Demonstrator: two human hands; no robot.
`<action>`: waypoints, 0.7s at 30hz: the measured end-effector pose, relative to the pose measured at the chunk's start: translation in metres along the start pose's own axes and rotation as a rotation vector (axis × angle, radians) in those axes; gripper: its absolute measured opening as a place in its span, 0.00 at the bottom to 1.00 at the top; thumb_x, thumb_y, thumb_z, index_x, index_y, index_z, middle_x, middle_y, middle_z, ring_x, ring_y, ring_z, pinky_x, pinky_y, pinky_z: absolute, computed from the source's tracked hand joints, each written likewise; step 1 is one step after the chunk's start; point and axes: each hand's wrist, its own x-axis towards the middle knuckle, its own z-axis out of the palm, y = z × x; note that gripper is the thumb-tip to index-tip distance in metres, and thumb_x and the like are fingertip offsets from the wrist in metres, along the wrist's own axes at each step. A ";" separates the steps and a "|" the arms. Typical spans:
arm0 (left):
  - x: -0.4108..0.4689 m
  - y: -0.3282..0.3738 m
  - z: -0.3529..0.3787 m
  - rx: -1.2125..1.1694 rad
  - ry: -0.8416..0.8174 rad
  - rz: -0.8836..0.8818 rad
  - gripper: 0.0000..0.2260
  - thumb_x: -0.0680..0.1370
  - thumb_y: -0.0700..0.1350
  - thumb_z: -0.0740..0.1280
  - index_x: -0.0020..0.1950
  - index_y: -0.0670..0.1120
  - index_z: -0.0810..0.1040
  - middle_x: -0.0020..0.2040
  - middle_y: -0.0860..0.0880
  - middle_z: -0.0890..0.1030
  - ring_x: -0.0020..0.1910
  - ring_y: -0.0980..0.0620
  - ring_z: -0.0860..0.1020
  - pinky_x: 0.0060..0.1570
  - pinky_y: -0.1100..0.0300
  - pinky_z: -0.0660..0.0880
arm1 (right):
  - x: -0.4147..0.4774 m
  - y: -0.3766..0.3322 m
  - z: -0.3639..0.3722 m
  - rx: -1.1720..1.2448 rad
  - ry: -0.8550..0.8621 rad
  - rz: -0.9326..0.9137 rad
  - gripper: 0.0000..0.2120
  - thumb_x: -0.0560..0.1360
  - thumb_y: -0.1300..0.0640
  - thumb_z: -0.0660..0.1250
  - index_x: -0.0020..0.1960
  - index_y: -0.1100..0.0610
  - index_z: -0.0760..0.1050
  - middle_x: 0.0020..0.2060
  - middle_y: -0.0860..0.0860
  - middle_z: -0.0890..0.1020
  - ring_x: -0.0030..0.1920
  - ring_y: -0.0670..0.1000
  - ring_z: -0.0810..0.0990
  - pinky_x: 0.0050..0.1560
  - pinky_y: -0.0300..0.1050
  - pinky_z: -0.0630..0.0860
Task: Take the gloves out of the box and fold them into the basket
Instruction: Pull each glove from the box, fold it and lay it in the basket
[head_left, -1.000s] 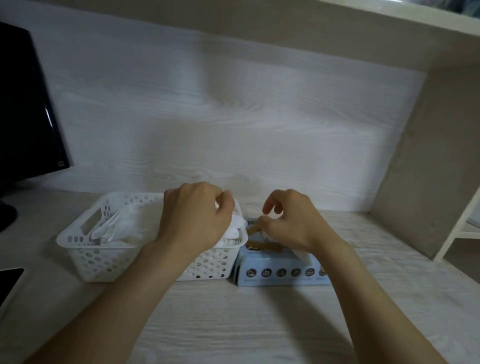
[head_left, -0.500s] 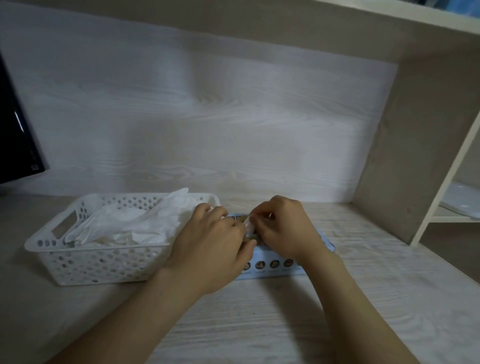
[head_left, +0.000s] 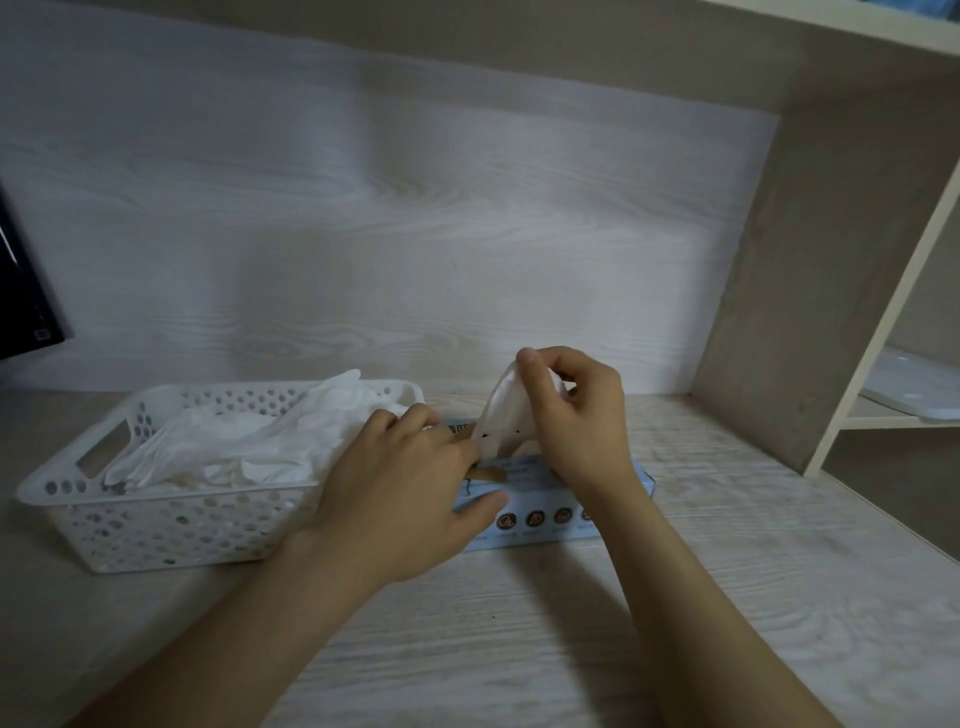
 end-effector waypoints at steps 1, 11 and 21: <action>0.000 0.000 -0.001 -0.005 -0.002 -0.005 0.30 0.77 0.72 0.50 0.62 0.59 0.82 0.53 0.59 0.84 0.63 0.54 0.75 0.62 0.51 0.70 | 0.000 0.000 0.000 0.004 0.024 -0.007 0.13 0.85 0.50 0.68 0.44 0.53 0.84 0.39 0.45 0.85 0.43 0.46 0.83 0.42 0.39 0.76; 0.002 0.002 -0.005 -0.114 0.065 -0.093 0.23 0.79 0.72 0.51 0.55 0.57 0.76 0.48 0.60 0.81 0.57 0.57 0.76 0.68 0.55 0.60 | -0.001 -0.014 -0.004 0.035 0.323 -0.039 0.15 0.87 0.49 0.62 0.48 0.57 0.77 0.30 0.48 0.75 0.29 0.43 0.70 0.32 0.40 0.67; 0.007 -0.002 -0.019 -0.694 0.301 -0.339 0.32 0.81 0.66 0.63 0.80 0.52 0.65 0.64 0.52 0.83 0.63 0.54 0.79 0.65 0.52 0.75 | -0.005 -0.031 -0.002 0.530 -0.170 0.228 0.11 0.88 0.57 0.59 0.52 0.61 0.76 0.40 0.56 0.80 0.40 0.55 0.81 0.40 0.49 0.80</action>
